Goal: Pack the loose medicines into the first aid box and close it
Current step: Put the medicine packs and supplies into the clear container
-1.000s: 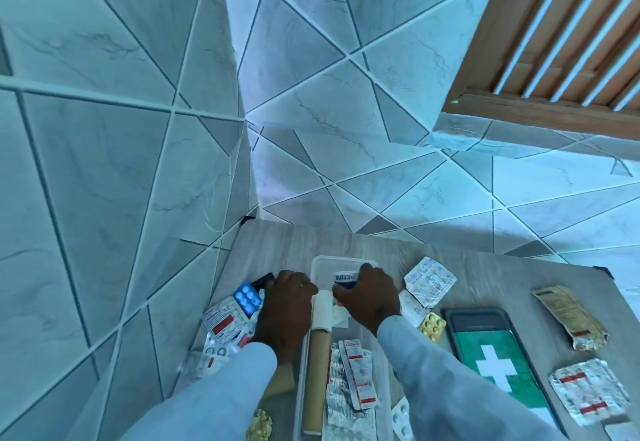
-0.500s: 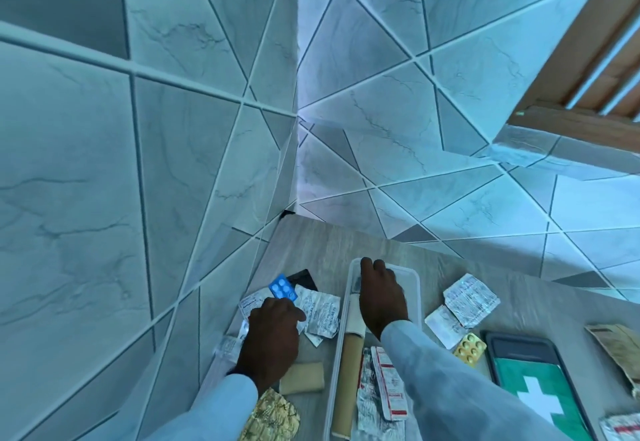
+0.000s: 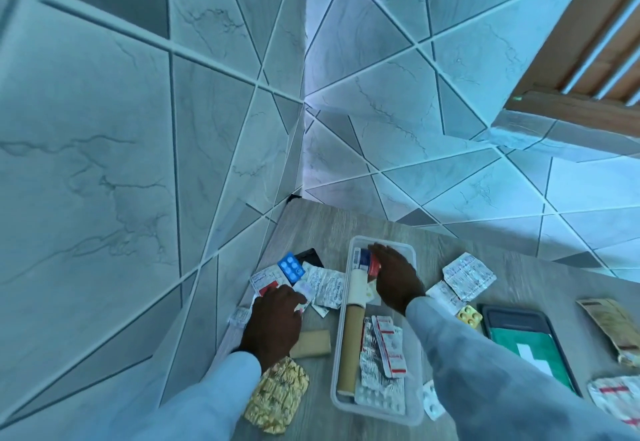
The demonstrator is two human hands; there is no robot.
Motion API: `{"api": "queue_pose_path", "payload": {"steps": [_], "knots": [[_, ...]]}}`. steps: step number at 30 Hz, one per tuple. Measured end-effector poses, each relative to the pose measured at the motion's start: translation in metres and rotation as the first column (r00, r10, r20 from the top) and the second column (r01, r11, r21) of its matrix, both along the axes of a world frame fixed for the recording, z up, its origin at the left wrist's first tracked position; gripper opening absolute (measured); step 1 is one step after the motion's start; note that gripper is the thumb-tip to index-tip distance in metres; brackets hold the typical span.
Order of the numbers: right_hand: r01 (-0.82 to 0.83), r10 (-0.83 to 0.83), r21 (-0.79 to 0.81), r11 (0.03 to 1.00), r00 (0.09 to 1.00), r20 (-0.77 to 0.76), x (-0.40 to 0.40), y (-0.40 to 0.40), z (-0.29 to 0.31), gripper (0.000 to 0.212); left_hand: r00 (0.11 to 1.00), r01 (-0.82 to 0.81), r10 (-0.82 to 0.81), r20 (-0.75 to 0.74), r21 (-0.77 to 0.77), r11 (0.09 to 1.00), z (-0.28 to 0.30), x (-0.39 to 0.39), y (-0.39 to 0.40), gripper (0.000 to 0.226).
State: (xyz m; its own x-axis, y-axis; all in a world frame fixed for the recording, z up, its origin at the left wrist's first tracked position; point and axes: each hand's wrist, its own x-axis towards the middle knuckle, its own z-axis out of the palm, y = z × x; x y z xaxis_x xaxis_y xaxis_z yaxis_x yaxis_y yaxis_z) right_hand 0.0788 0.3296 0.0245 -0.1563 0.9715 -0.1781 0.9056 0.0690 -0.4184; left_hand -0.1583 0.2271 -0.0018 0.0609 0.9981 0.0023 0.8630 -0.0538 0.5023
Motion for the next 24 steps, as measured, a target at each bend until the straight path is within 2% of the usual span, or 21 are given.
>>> {"api": "queue_pose_path", "payload": {"steps": [3,8,10,13,16,18,19,21,24], "knots": [[0.102,-0.099,0.029,0.994,0.991,-0.092,0.011,-0.015,0.004,0.058,0.998,0.043,-0.038,0.044,-0.106,0.993,0.006,0.009,-0.008,0.032],[0.178,-0.168,0.101,0.979,0.981,-0.100,0.034,-0.052,0.016,0.046,0.996,0.089,-0.088,0.016,-0.173,0.981,0.005,0.023,-0.018,0.035],[0.223,-0.212,0.114,0.968,0.972,-0.100,0.044,-0.068,0.018,0.043,0.984,0.119,-0.145,-0.106,-0.220,0.968,0.005,0.025,-0.022,0.042],[0.307,-0.297,0.086,0.948,0.949,-0.107,0.058,-0.097,0.015,0.040,0.883,0.197,-0.276,-0.380,-0.235,0.952,0.001,0.027,-0.029,0.041],[0.388,-0.384,0.020,0.921,0.917,-0.111,0.068,-0.122,0.013,0.038,0.822,0.219,-0.319,-0.472,-0.254,0.942,-0.004,0.029,-0.030,0.031],[0.418,-0.414,0.011,0.908,0.902,-0.124,0.070,-0.136,0.014,0.036,0.843,0.205,-0.301,-0.445,-0.251,0.946,-0.002,0.028,-0.030,0.031],[0.430,-0.425,0.016,0.902,0.895,-0.134,0.070,-0.142,0.014,0.036,0.884,0.168,-0.246,-0.397,-0.221,0.961,0.001,0.027,-0.030,0.034],[0.446,-0.435,0.042,0.894,0.887,-0.154,0.069,-0.149,0.013,0.035,0.963,0.046,-0.070,-0.262,-0.095,0.994,0.011,0.022,-0.029,0.043],[0.418,-0.402,0.059,0.906,0.897,-0.185,0.068,-0.149,0.014,0.035,0.982,-0.044,0.056,-0.179,0.074,0.996,0.017,0.022,-0.020,0.046]]}}
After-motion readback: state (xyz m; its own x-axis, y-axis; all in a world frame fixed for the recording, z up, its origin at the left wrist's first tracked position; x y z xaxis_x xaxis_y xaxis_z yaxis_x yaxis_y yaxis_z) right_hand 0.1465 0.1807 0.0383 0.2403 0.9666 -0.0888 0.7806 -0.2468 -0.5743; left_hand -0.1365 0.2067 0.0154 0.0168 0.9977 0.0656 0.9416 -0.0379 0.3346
